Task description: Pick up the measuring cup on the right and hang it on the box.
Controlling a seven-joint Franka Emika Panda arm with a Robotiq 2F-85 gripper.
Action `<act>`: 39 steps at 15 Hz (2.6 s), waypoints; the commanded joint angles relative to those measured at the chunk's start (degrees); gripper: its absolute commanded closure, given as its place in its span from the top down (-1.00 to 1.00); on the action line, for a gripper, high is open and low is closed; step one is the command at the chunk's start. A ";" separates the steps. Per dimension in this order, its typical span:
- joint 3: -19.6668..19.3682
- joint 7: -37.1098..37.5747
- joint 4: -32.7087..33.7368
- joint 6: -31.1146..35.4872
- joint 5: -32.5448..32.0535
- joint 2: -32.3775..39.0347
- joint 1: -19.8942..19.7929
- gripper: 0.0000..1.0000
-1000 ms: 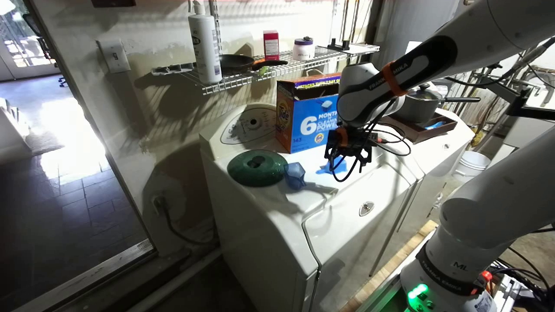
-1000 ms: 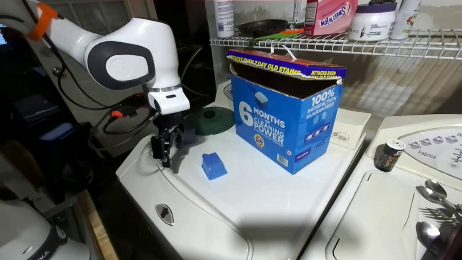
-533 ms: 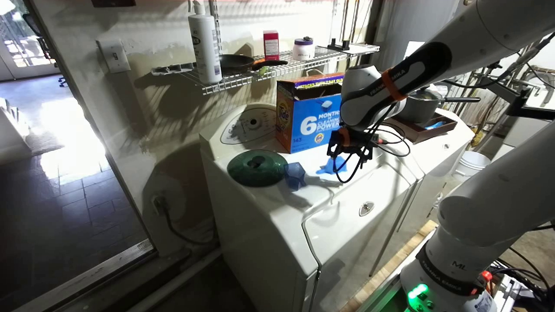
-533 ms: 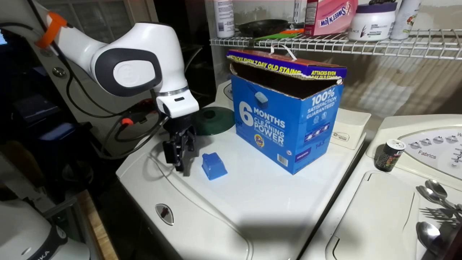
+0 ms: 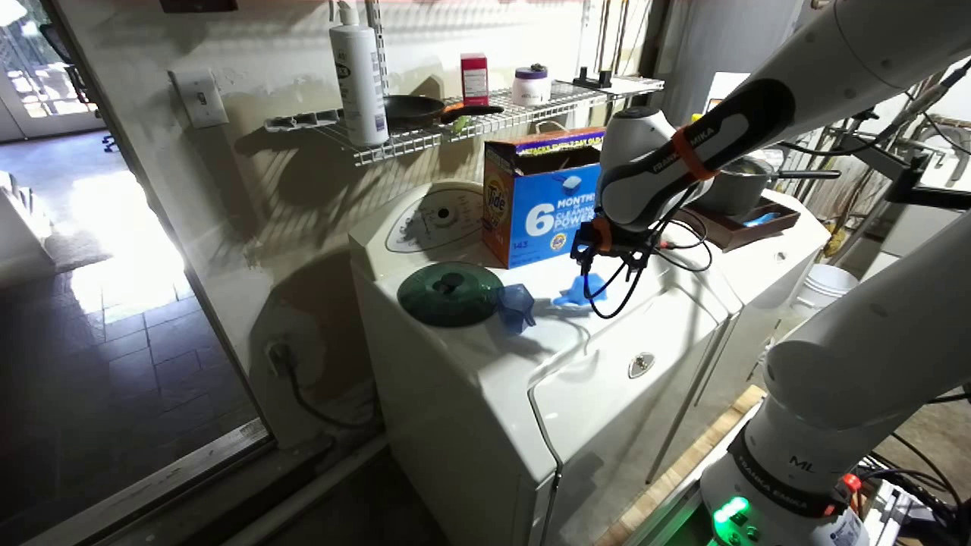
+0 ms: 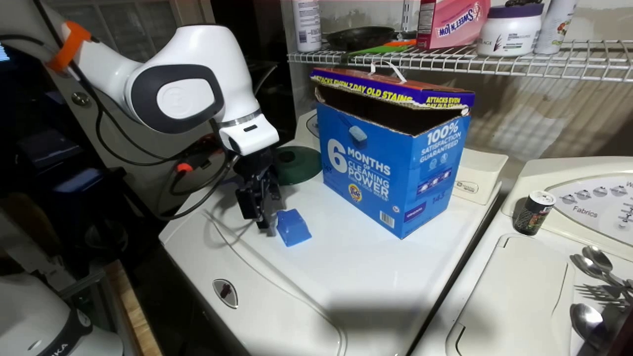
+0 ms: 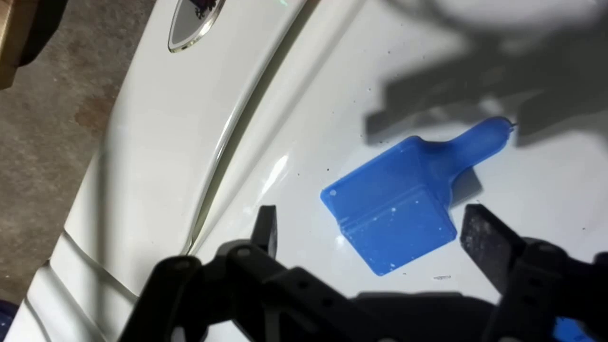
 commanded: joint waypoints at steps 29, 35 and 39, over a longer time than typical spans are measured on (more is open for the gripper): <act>-3.96 7.45 9.71 2.80 14.53 14.70 2.50 1.00; -4.70 6.81 10.39 2.30 14.25 16.39 2.68 0.94; -5.58 5.95 10.75 2.35 13.88 17.00 2.50 0.61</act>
